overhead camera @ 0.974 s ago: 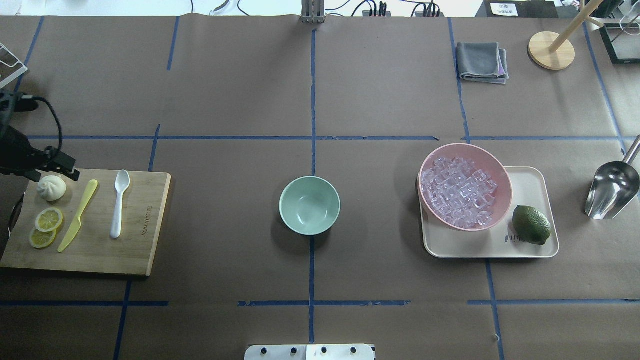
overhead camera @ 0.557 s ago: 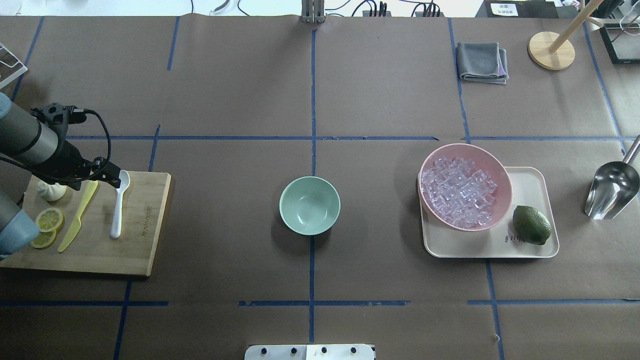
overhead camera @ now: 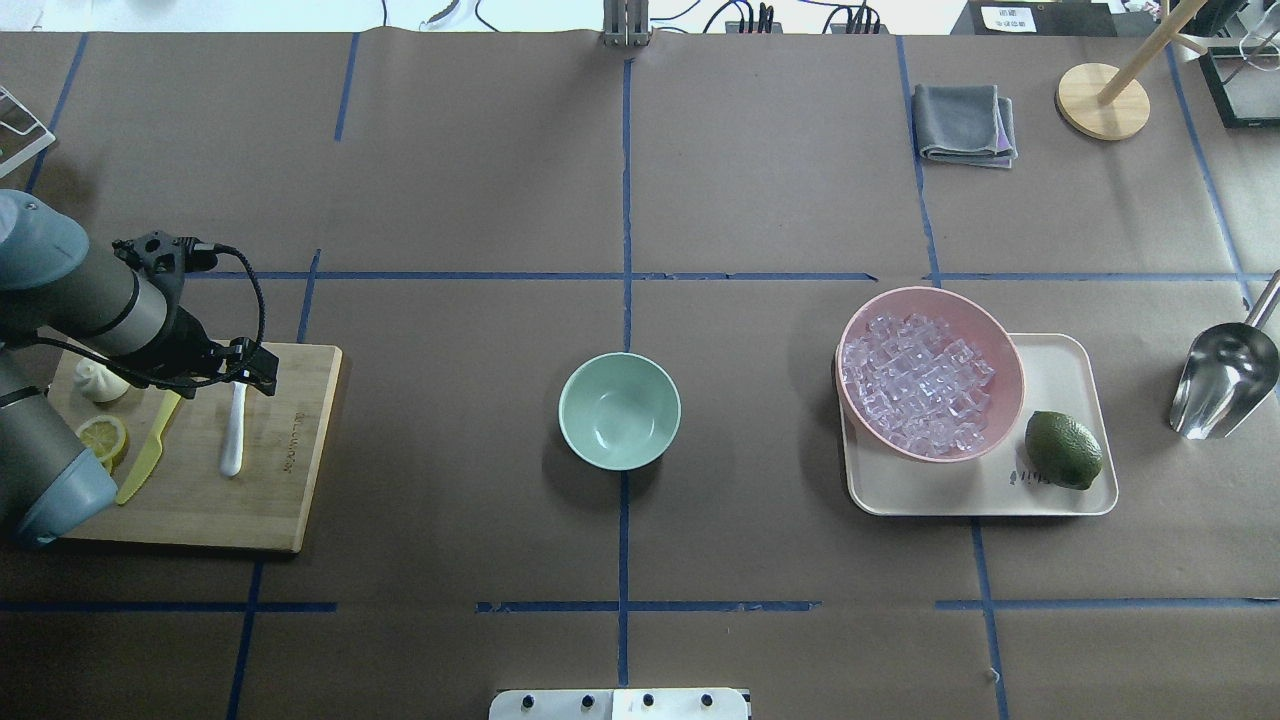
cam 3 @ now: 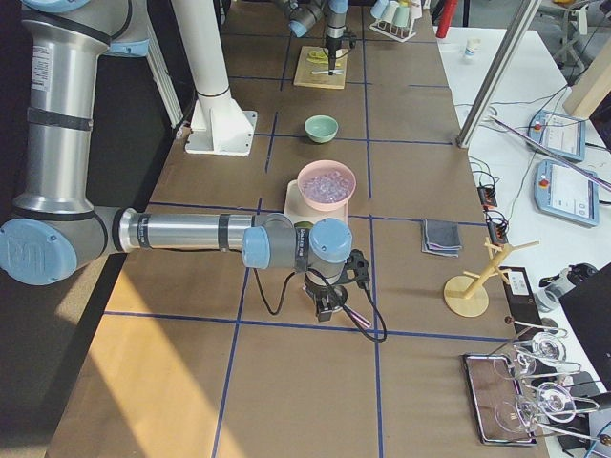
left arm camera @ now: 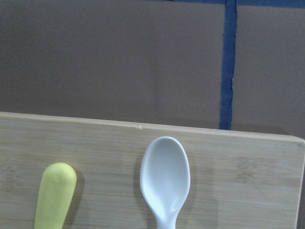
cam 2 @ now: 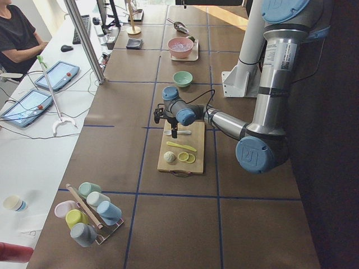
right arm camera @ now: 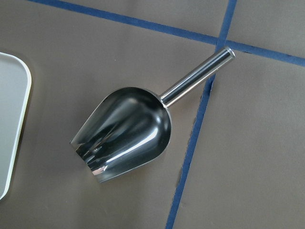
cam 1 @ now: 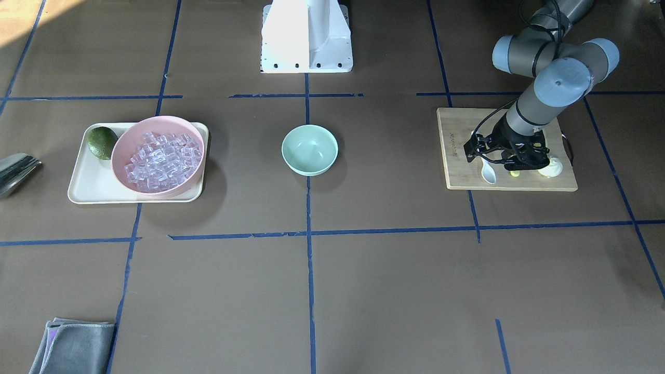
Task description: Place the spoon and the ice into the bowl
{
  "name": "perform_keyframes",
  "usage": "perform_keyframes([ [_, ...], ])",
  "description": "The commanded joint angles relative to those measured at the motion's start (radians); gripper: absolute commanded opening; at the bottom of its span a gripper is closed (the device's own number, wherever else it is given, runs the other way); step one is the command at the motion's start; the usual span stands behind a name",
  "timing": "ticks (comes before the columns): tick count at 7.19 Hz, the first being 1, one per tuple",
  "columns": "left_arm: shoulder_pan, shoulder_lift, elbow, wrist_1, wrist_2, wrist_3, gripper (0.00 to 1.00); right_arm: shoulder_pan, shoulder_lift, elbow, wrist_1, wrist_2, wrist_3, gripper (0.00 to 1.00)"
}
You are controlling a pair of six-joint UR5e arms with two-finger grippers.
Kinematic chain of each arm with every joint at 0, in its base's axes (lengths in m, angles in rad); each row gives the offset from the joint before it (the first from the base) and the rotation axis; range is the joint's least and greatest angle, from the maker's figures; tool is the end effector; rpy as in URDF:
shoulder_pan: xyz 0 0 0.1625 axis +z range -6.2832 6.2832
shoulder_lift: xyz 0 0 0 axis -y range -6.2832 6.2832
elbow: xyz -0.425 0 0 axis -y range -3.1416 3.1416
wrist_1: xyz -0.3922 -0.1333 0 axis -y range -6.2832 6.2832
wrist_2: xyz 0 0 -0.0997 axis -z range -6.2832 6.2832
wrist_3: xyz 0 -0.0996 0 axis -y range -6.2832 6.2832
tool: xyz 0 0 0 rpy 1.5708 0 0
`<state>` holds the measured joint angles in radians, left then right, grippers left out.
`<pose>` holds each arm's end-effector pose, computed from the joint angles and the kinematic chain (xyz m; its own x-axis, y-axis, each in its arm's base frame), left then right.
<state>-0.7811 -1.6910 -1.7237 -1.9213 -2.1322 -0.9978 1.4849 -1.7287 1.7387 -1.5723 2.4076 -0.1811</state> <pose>0.3403 -0.4504 0.4889 0.6878 -0.0357 -0.7250 0.0028 0.9989 -0.0465 0.0226 -0.4291 0.6442 0.6405 -0.2421 0.7288 0.2045 0.9685 0.1421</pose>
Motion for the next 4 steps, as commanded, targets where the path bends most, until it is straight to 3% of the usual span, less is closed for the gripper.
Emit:
perform_keyframes([
  [1,0.008,0.002,0.003,0.001,0.005,-0.001,0.9,0.0,0.0,-0.007,0.002,0.027,0.0,0.99],
  [2,0.011,0.002,0.003,0.001,0.005,-0.001,0.83,0.0,0.0,-0.008,0.002,0.027,0.0,0.99],
  [4,0.011,0.002,0.003,0.001,0.005,-0.001,0.51,0.0,0.0,-0.008,0.002,0.027,0.0,0.99],
])
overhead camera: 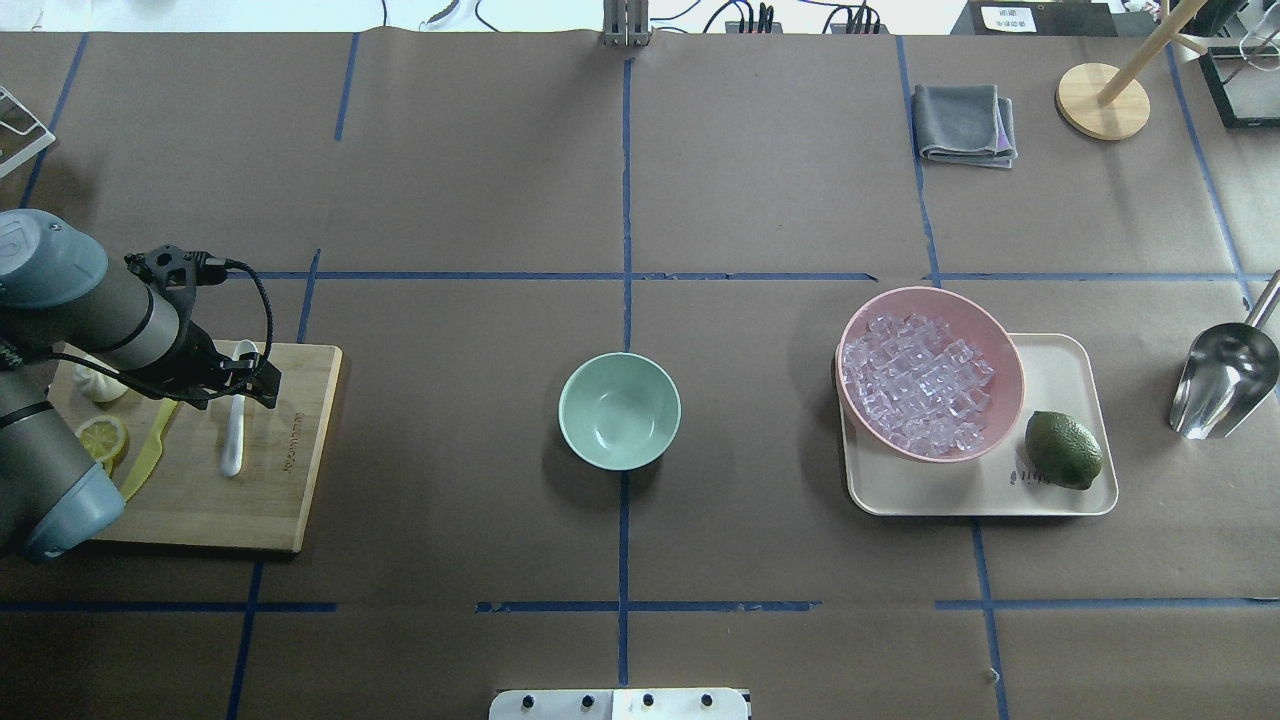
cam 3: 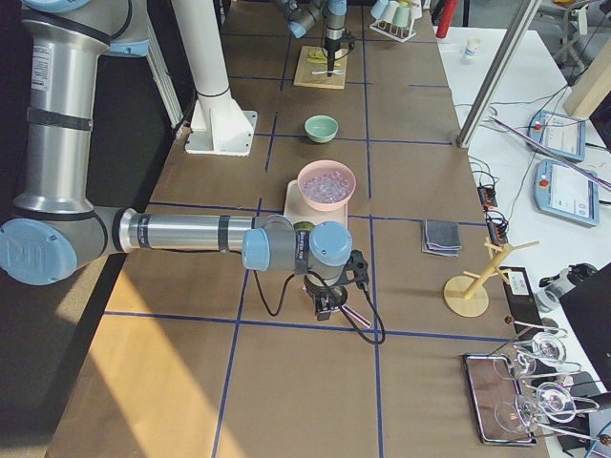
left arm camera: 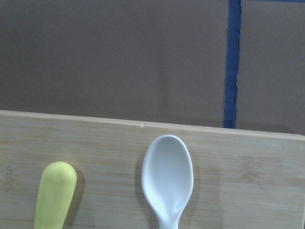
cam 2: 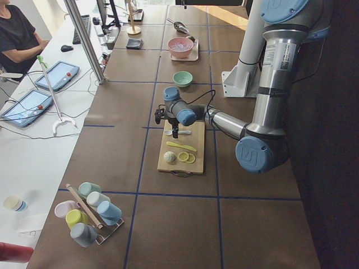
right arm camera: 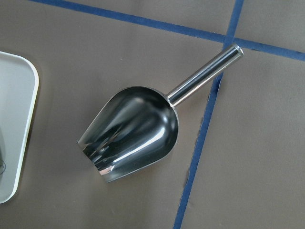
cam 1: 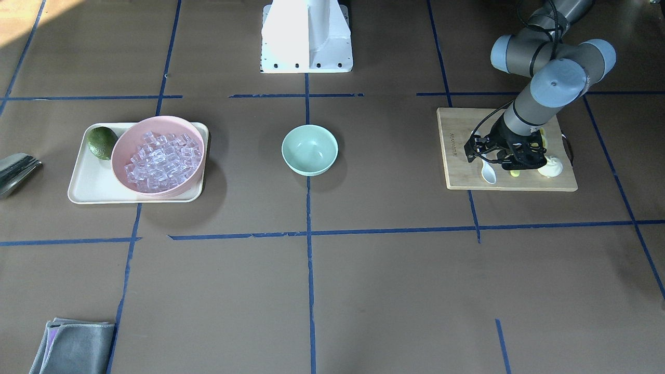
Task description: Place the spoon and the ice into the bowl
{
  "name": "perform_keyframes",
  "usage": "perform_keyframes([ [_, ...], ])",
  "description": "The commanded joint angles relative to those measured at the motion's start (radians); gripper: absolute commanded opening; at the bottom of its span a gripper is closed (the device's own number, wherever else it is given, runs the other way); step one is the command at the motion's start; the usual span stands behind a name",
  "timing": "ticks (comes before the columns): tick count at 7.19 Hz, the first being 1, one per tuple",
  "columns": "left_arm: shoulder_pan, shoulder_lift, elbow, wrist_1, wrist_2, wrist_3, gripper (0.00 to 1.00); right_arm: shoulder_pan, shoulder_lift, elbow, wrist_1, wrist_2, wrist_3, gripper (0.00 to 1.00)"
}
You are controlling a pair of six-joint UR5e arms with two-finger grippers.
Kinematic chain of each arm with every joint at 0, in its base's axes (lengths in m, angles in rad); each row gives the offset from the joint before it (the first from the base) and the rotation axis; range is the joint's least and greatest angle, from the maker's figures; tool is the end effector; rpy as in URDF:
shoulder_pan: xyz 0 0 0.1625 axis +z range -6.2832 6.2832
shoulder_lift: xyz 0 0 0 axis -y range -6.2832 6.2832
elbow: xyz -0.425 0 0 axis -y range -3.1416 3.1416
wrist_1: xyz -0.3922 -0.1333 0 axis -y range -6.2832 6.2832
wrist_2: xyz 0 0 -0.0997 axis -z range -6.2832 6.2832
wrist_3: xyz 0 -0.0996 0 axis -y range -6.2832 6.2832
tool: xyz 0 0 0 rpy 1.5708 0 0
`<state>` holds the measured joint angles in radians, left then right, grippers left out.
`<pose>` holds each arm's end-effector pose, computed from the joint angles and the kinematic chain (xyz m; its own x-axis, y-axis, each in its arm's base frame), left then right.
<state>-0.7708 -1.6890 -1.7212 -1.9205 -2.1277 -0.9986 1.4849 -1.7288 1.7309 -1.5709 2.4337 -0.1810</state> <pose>0.3445 -0.4470 0.4916 0.6927 -0.0320 -0.7205 -0.0041 0.9988 -0.0482 0.0209 -0.4285 0.6459 0.6217 -0.2357 0.7470 0.2010 0.9697 0.1387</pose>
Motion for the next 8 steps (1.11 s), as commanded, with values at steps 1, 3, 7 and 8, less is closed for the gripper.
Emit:
perform_keyframes([
  [1,0.001,0.0,-0.001,0.0,0.0,0.0,0.33,0.0,0.002,-0.001,0.0,0.001,0.0,0.99],
  [3,0.001,-0.003,-0.003,0.0,-0.001,0.0,0.05,0.0,0.0,-0.001,0.0,0.001,0.0,0.99],
  [7,-0.002,-0.005,-0.068,0.002,-0.009,-0.002,0.0,0.0,0.0,-0.001,0.0,0.001,0.0,0.99],
  [8,-0.002,-0.006,-0.143,0.038,-0.012,-0.002,0.0,0.0,0.0,-0.001,0.0,0.004,0.0,0.99],
])
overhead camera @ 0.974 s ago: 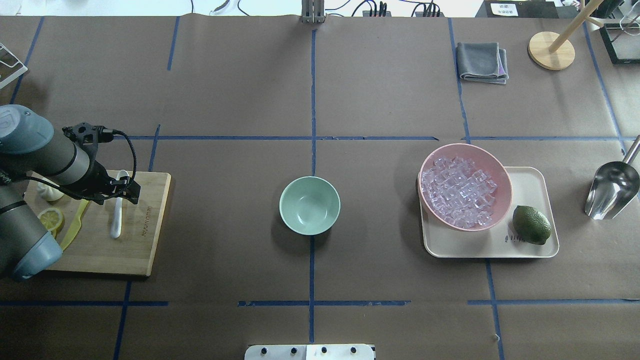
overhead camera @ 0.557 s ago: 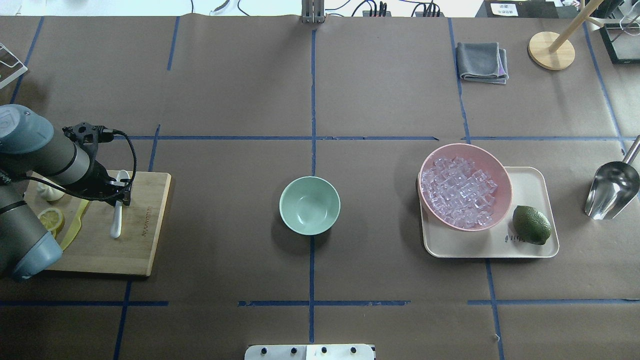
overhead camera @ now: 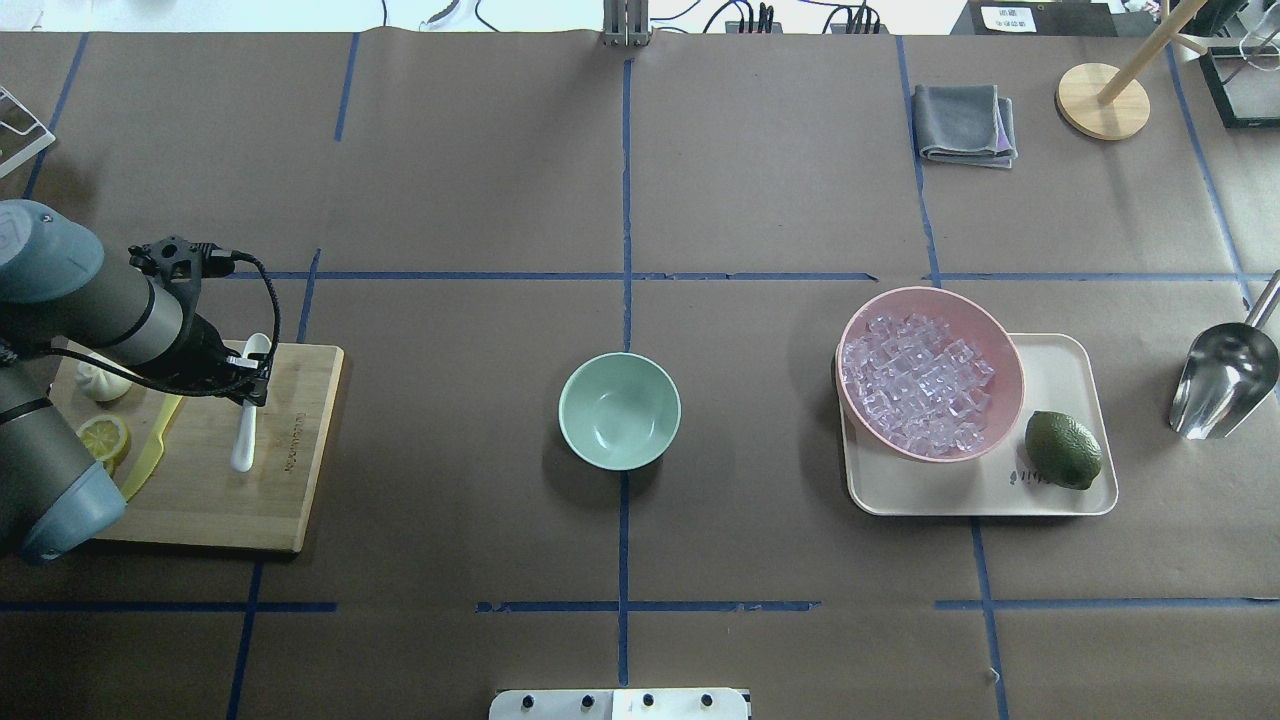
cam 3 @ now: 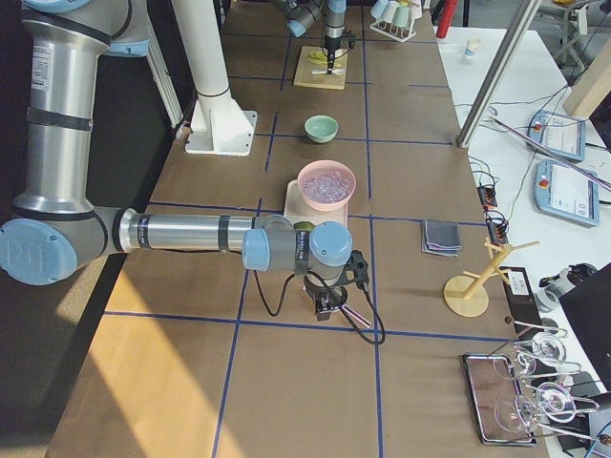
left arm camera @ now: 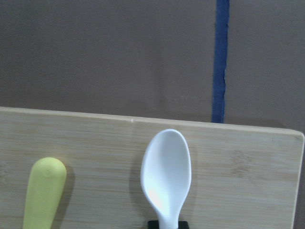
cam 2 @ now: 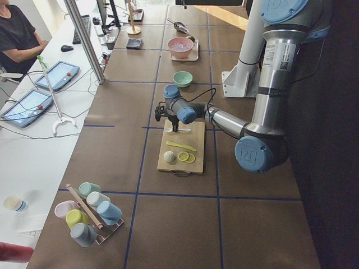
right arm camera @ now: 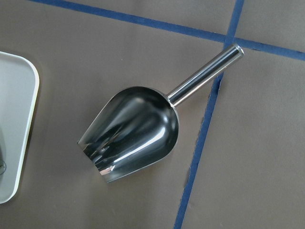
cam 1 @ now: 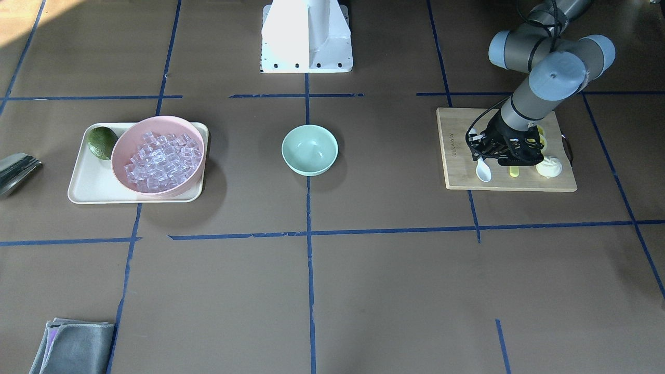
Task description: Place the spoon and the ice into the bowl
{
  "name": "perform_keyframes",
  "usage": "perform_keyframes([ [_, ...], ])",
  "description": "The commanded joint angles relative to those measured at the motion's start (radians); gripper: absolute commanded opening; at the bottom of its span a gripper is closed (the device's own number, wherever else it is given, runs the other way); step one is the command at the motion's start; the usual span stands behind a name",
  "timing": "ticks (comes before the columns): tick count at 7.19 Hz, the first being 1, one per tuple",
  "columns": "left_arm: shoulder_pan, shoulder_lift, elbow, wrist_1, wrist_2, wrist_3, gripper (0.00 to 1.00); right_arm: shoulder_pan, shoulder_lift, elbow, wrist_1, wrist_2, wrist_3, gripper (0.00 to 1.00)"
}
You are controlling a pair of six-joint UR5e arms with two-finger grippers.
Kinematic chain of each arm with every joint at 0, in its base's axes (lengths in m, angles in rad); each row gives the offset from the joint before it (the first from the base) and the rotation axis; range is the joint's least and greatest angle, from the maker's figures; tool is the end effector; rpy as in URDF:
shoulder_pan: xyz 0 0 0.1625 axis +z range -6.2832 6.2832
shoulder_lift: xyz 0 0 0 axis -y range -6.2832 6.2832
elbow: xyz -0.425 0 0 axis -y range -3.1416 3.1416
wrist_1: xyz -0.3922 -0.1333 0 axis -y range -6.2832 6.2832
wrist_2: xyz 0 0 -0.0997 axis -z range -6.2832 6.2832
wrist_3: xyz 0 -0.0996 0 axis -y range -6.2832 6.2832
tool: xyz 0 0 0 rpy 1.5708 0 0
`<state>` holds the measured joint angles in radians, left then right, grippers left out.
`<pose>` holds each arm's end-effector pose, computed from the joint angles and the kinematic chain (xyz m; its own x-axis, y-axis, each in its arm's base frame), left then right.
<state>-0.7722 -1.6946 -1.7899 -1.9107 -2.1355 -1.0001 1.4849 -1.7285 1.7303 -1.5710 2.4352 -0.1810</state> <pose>0.3398 -0.4426 0.4547 0.6554 -0.0013 -0.7553 -0.0078 0.9999 -0.0085 0.0208 -0.4286 0.6460 0.6206 -0.2353 0.7480 0.2008 0.9698 0.1385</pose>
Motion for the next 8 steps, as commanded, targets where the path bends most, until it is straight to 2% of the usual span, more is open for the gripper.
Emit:
perform_keyframes([
  [1,0.002,-0.058,-0.132,0.129,-0.004,-0.002,0.0,0.0,0.001,0.003,0.002,0.004,0.0,0.99],
  [2,0.013,-0.211,-0.137,0.265,-0.006,-0.002,0.0,0.0,0.001,0.005,0.002,0.004,0.0,0.99],
  [3,0.096,-0.344,-0.128,0.383,-0.001,-0.006,0.0,0.0,0.001,0.011,0.005,0.004,-0.002,0.99],
  [5,0.201,-0.477,-0.064,0.401,0.006,0.006,0.0,-0.006,0.004,0.014,0.006,0.025,-0.002,0.99],
  [6,0.205,-0.626,0.098,0.397,0.009,0.011,0.0,-0.012,0.004,0.014,0.006,0.037,-0.003,0.99],
  [7,0.211,-0.696,0.2,0.391,0.016,0.015,0.0,-0.015,0.004,0.014,0.006,0.044,-0.003,0.99],
  [8,0.247,-0.706,0.211,0.383,0.064,0.055,0.0,-0.02,0.006,0.015,0.006,0.044,-0.003,0.99],
])
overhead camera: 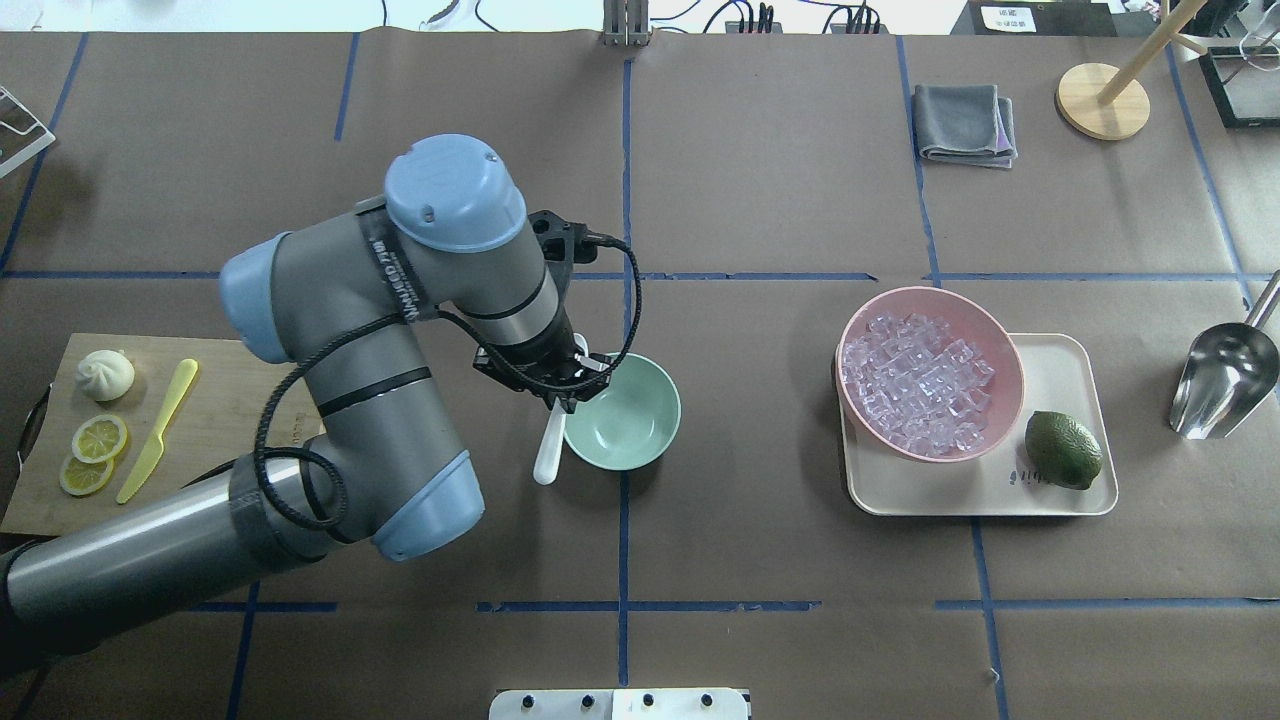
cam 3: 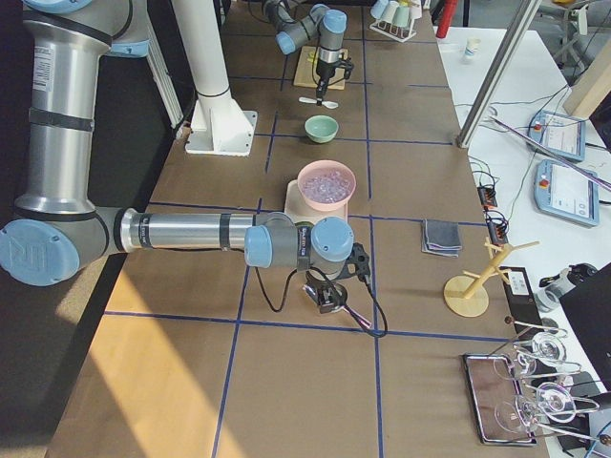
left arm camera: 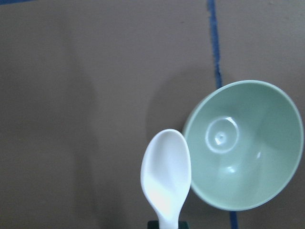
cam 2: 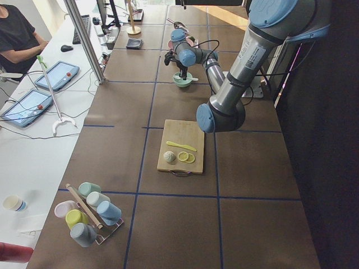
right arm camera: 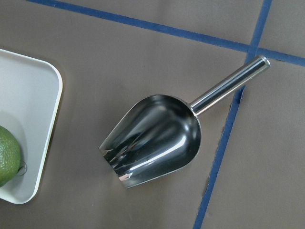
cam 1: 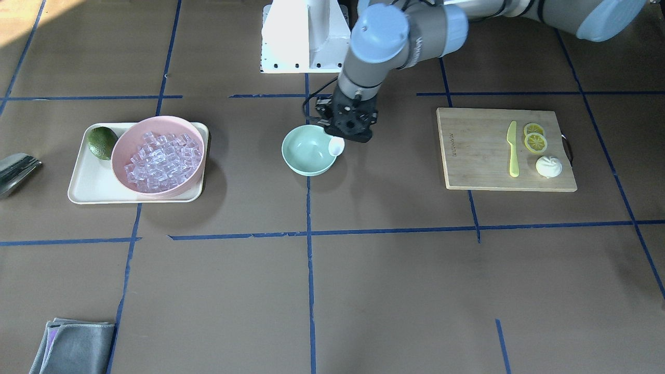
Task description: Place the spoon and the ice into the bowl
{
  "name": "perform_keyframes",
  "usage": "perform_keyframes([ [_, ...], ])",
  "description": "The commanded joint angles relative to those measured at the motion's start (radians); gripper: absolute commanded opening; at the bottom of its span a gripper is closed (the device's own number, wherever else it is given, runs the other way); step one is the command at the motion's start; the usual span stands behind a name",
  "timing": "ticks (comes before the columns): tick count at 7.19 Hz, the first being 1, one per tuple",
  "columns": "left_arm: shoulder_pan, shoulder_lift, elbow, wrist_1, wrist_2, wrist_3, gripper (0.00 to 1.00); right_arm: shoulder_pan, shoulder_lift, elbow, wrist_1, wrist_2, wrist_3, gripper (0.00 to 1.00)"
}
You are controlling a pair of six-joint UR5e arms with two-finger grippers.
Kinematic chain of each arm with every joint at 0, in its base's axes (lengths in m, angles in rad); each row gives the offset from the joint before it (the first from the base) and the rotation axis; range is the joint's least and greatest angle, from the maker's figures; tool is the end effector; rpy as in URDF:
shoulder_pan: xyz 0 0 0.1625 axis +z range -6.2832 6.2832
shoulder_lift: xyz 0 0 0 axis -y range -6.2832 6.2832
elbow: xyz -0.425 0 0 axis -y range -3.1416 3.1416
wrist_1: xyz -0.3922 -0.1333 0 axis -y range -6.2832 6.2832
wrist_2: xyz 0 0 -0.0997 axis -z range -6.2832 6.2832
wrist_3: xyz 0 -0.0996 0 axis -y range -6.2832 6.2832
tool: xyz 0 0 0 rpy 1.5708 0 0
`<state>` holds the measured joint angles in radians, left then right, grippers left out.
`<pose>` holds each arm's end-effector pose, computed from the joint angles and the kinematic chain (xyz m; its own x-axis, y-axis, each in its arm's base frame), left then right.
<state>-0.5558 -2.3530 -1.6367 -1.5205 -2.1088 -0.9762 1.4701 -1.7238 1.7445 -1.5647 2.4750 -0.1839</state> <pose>0.5426 -0.4338 0.1582 0.5706 0.2119 -0.7934 -0.2151 0.9710 0.1046 0.0117 -0.4320 0.6333 0.5843 -0.2636 0.7675 0.2109 0.9626 0.1700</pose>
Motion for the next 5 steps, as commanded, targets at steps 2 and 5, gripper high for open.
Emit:
perform_keyframes([
  [2,0.039,-0.06,0.073,-0.009,0.047,0.031,0.16,-0.01,0.003,0.001,0.0,0.005,0.0,0.99],
  [5,0.045,-0.065,0.081,-0.007,0.047,0.028,0.78,-0.019,0.007,0.001,0.0,0.061,0.009,0.99],
])
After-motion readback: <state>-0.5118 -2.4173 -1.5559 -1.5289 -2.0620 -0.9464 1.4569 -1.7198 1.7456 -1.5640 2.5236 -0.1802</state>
